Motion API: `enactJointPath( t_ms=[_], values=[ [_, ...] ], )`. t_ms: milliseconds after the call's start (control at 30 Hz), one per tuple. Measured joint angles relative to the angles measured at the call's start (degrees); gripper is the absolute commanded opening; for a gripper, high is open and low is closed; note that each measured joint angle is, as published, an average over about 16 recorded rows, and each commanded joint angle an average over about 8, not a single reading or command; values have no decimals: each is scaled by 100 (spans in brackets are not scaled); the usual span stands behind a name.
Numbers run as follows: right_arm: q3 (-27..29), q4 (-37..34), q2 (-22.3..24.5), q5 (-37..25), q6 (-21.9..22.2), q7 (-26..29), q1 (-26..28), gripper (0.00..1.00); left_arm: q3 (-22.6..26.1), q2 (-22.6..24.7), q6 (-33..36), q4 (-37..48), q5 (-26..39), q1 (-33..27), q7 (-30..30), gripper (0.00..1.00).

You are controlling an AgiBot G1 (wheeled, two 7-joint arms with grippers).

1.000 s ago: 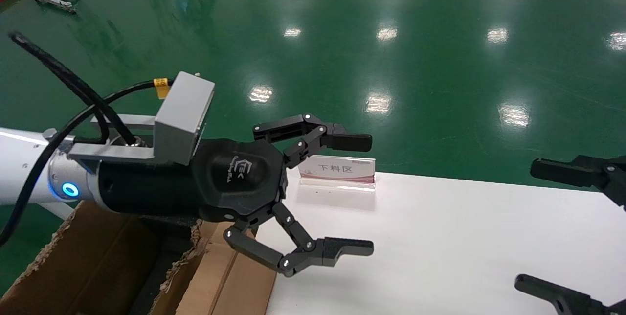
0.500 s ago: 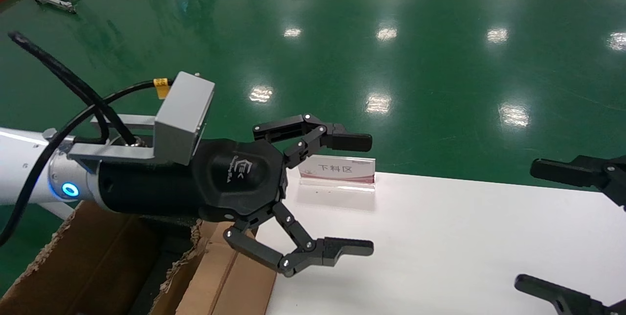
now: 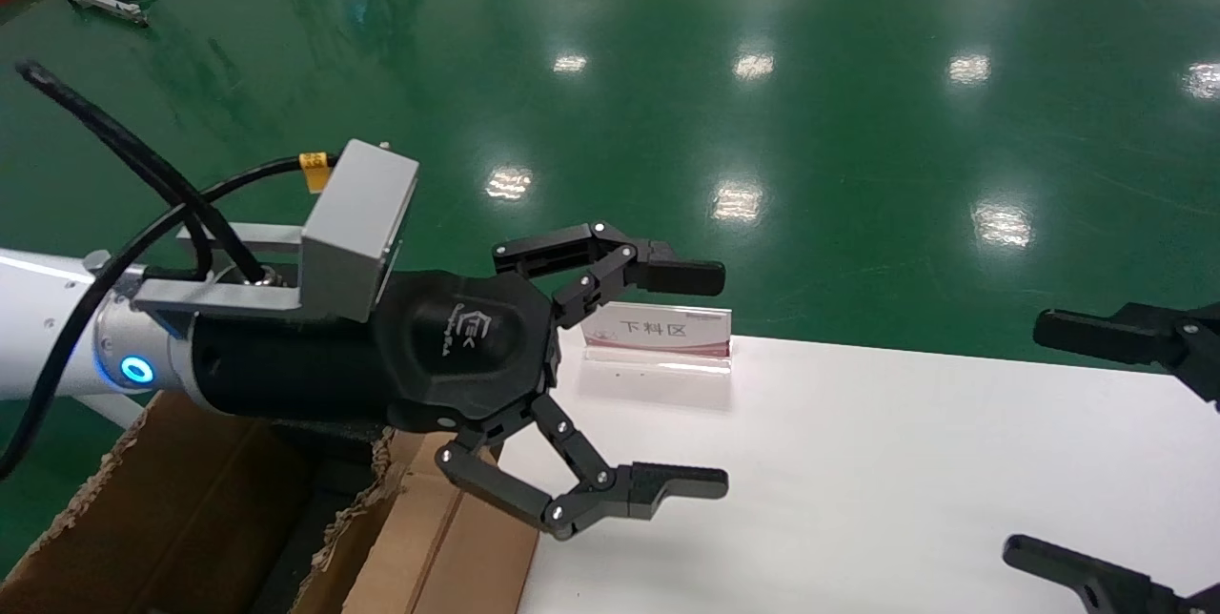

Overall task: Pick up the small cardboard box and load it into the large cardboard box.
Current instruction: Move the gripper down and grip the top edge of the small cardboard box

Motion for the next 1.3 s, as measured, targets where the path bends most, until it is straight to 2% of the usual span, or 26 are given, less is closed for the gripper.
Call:
enactJointPath(
  t_ms=[1300],
  values=[
    [0, 1, 0, 0, -1, 0, 1, 100, 0, 0, 1, -1, 0, -1, 0, 100]
  ],
)
